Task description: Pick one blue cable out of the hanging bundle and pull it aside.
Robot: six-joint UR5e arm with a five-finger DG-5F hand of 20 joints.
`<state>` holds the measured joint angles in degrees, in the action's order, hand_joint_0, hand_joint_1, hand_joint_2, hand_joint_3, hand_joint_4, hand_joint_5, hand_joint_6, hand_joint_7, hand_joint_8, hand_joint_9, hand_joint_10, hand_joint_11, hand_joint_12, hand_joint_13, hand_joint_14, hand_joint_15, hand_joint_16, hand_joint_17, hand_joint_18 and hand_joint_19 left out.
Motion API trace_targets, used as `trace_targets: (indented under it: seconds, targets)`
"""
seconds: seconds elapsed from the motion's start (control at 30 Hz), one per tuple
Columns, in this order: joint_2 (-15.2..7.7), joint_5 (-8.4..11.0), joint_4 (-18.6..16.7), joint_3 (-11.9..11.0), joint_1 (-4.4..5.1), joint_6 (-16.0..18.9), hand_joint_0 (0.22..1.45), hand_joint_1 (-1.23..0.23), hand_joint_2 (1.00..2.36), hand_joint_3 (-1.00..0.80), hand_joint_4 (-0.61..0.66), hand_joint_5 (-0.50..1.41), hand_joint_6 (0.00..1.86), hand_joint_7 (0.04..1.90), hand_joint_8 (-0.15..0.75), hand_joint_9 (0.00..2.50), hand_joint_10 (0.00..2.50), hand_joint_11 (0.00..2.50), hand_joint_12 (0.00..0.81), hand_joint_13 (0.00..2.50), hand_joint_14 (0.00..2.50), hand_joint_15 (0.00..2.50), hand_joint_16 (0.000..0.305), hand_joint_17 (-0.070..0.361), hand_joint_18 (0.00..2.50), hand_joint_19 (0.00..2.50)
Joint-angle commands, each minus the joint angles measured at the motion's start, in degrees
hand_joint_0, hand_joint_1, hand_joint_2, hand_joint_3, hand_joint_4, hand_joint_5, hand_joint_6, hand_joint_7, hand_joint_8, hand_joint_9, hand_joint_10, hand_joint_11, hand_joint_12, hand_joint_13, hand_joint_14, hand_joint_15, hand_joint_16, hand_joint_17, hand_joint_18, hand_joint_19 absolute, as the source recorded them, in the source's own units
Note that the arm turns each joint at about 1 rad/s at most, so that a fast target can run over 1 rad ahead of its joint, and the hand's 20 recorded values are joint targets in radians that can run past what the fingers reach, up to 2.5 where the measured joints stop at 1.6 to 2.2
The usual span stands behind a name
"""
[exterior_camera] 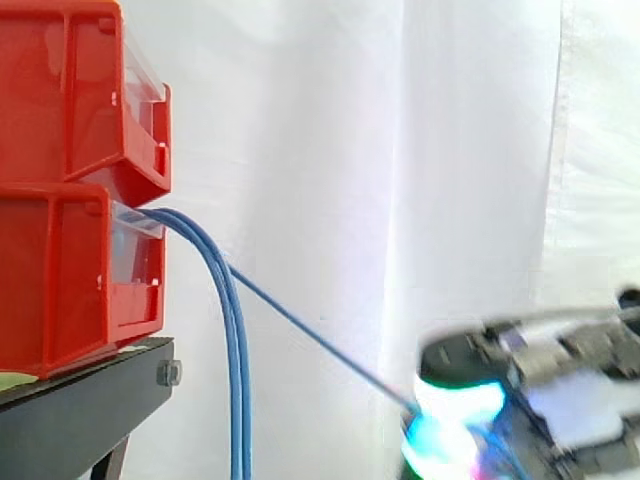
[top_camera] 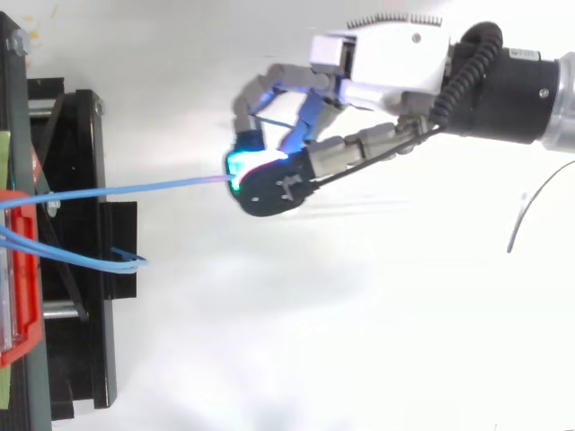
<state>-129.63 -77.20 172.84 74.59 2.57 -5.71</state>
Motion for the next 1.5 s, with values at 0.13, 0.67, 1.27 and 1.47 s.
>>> trace_targets:
  seconds: [0.13,0.67,1.27,1.47]
  targets:
    - [0.00,-0.06,-1.54,14.97,0.07,0.00,0.68,-0.87,1.02,-0.03,-0.07,-0.12,0.94,1.28,0.242,1.21,0.02,0.58,0.324,0.92,0.02,0.64,0.039,0.087,0.72,0.60]
    - [0.08,0.03,-13.58,15.41,-0.02,0.00,0.68,-0.88,1.02,-0.03,-0.07,-0.12,0.94,1.28,0.243,1.21,0.02,0.57,0.285,0.89,0.02,0.64,0.029,0.064,0.64,0.59]
    - [0.00,0.03,-16.84,15.41,-0.02,0.00,0.68,-0.88,1.02,-0.03,-0.07,-0.12,0.94,1.28,0.246,1.22,0.02,0.57,0.270,0.88,0.02,0.64,0.026,0.058,0.65,0.58]
    - [0.00,0.03,-16.84,15.41,-0.02,0.00,0.67,-0.87,1.02,-0.03,-0.06,-0.12,0.94,1.25,0.246,1.21,0.02,0.57,0.268,0.88,0.02,0.64,0.026,0.059,0.64,0.59]
